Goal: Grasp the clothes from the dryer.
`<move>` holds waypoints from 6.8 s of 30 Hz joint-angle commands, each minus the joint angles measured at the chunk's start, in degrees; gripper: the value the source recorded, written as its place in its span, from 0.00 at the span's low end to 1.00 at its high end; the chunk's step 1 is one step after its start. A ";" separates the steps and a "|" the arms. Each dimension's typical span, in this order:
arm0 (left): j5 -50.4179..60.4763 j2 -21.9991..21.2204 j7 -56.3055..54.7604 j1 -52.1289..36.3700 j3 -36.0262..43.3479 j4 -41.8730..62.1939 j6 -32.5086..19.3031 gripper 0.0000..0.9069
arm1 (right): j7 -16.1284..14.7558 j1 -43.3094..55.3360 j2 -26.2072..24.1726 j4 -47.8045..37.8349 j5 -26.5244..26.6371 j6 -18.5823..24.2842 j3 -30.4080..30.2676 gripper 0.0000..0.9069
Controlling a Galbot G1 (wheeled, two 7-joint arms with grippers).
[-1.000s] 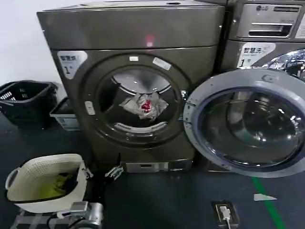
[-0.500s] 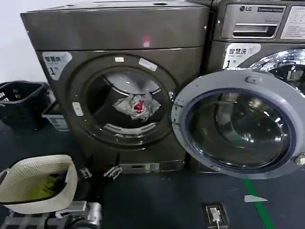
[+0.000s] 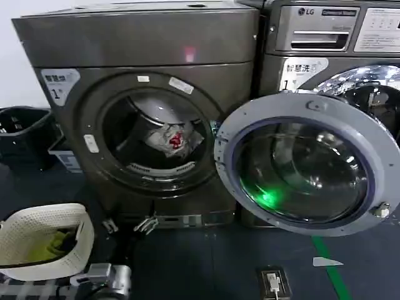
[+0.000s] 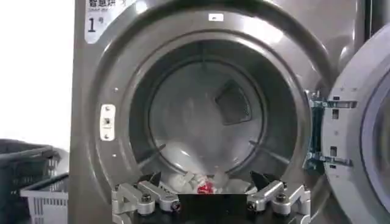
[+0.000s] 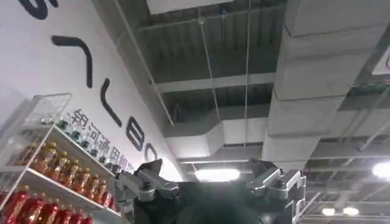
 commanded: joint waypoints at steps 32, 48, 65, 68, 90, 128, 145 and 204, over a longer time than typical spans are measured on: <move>-0.64 -0.01 0.18 -2.32 1.15 0.87 -0.13 1.00 | -0.90 -4.27 -0.97 -3.73 1.47 2.19 6.24 1.00; 0.92 -2.08 2.51 -6.23 1.24 3.97 -1.47 1.00 | -1.13 -4.19 0.01 -2.71 1.67 1.95 6.53 1.00; 0.08 -1.21 2.88 -6.19 0.76 4.12 -0.84 1.00 | -0.93 -3.58 0.31 -2.36 1.75 2.19 6.08 1.00; -0.01 -1.15 2.95 -6.21 0.73 4.09 -0.82 1.00 | -0.95 -3.51 0.53 -2.31 1.76 2.28 6.01 1.00; -1.40 -0.73 2.77 -7.46 0.92 4.91 -0.50 1.00 | -0.48 -3.63 1.61 0.05 2.09 0.04 6.00 1.00; -2.33 -8.96 27.33 -62.79 2.98 74.38 -2.65 1.00 | -4.68 -4.64 3.12 1.86 -0.03 0.62 6.60 1.00; 50.68 -7.06 59.88 -81.46 12.85 107.88 -27.48 1.00 | -4.83 -6.44 4.54 2.83 0.41 0.71 8.43 1.00; 27.98 -7.19 48.81 -82.16 24.13 109.84 -27.37 0.00 | -4.67 -5.71 4.27 2.36 -0.51 1.12 7.41 1.00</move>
